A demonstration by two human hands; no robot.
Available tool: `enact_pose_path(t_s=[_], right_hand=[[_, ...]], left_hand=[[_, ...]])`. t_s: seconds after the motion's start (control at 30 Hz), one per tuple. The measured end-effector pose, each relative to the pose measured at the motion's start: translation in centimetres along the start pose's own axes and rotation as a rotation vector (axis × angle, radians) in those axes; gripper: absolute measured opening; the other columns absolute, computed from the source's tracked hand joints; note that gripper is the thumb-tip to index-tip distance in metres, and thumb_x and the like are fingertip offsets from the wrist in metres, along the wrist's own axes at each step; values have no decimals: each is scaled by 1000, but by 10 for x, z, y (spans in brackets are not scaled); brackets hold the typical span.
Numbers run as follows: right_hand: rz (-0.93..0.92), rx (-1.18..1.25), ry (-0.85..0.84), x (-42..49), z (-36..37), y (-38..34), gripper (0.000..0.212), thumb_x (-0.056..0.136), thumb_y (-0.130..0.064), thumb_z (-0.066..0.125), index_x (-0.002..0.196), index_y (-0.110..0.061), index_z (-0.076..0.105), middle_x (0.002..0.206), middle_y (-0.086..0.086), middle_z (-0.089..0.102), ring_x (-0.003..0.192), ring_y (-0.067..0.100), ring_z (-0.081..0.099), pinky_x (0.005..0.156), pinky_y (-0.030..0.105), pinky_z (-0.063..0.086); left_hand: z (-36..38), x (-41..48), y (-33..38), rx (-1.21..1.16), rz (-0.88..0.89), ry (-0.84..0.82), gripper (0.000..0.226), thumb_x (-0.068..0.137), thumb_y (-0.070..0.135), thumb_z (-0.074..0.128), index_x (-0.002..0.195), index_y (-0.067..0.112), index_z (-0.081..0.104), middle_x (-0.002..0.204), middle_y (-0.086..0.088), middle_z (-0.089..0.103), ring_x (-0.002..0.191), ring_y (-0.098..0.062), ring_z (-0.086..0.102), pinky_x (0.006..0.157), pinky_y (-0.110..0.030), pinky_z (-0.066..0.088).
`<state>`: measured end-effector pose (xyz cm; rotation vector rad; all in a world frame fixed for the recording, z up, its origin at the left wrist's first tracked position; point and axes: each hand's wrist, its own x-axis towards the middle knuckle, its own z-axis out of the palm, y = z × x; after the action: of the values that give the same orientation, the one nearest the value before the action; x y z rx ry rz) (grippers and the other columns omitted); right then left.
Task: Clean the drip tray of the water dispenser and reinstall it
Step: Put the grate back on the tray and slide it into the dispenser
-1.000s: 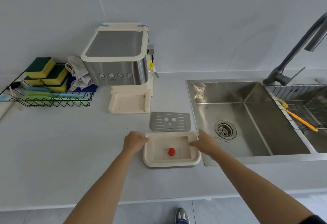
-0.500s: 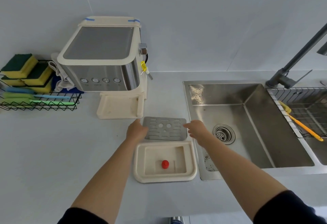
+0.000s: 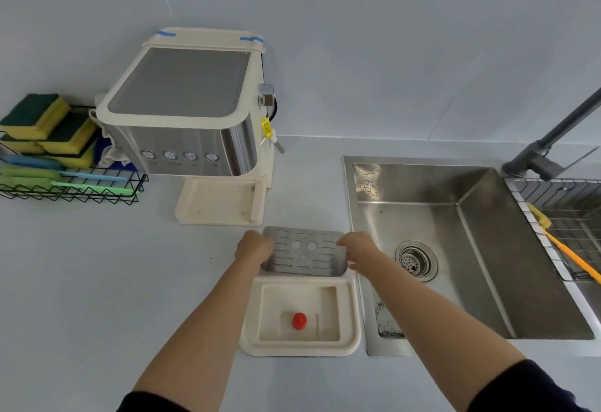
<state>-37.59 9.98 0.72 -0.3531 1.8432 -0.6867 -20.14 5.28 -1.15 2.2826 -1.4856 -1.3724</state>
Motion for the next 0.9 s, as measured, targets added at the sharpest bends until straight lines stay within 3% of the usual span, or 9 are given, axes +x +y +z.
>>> enact_pose_path(t_s=[0.07, 0.2, 0.33, 0.4, 0.47, 0.57, 0.67, 0.77, 0.9], right_hand=[[20, 22, -4, 0, -2, 0, 8, 88, 2, 49, 90, -2, 42, 72, 9, 41, 67, 20, 42, 65, 32, 37], [9, 57, -1, 1, -4, 0, 26, 86, 8, 46, 67, -7, 38, 72, 10, 40, 72, 24, 45, 67, 33, 40], [-29, 66, 9, 2, -7, 1, 22, 85, 11, 46, 69, -4, 41, 73, 9, 40, 84, 28, 45, 79, 36, 41], [-56, 70, 16, 0, -10, 0, 13, 84, 11, 47, 77, 1, 46, 72, 9, 41, 88, 29, 45, 79, 39, 44], [-74, 86, -1, -3, -13, 0, 17, 83, 13, 48, 70, 0, 47, 70, 9, 43, 78, 27, 47, 70, 36, 43], [-92, 89, -48, -12, -19, 6, 30, 84, 16, 46, 60, -3, 45, 65, 8, 44, 60, 18, 43, 58, 28, 37], [-121, 65, -52, -26, -23, 13, 14, 86, 12, 47, 83, 0, 55, 68, 7, 45, 61, 16, 43, 63, 30, 42], [-155, -8, -58, -39, -26, 21, 32, 87, 5, 49, 119, 7, 55, 72, 3, 48, 64, 13, 47, 69, 29, 46], [-160, -18, -49, -57, -26, 32, 37, 88, 5, 48, 124, 10, 50, 73, 2, 47, 65, 12, 47, 61, 23, 44]], left_hand=[[1, 1, -1, -13, -13, 8, 28, 88, 6, 47, 113, -5, 52, 115, -21, 60, 96, -31, 58, 71, -29, 41], [0, -1, 2, -14, 6, 18, 11, 88, 5, 48, 98, 0, 52, 112, -19, 60, 83, -24, 50, 69, -29, 40], [-6, -3, 4, -44, 60, 22, 10, 84, 0, 49, 92, 1, 55, 108, -18, 63, 83, -24, 52, 58, -25, 38], [-11, -5, 3, -68, 83, 38, 13, 81, -3, 49, 89, 3, 56, 101, -16, 64, 83, -24, 53, 61, -25, 39], [-16, -11, 1, -53, 109, 59, 12, 80, -3, 48, 81, 4, 58, 82, -10, 60, 80, -25, 52, 60, -26, 35], [-18, -24, -8, -19, 136, 71, 24, 76, -4, 48, 56, 9, 43, 61, -4, 45, 71, -24, 49, 50, -24, 28], [-16, -38, -18, -12, 153, 78, 34, 74, -7, 48, 48, 11, 35, 53, -3, 40, 54, -20, 41, 47, -24, 24], [-18, -47, -26, -36, 177, 78, 37, 74, -7, 48, 48, 12, 31, 53, -3, 35, 51, -17, 34, 49, -25, 22], [-23, -61, -38, -49, 212, 88, 39, 75, -7, 47, 49, 15, 28, 51, -1, 32, 50, -16, 31, 50, -25, 20]])
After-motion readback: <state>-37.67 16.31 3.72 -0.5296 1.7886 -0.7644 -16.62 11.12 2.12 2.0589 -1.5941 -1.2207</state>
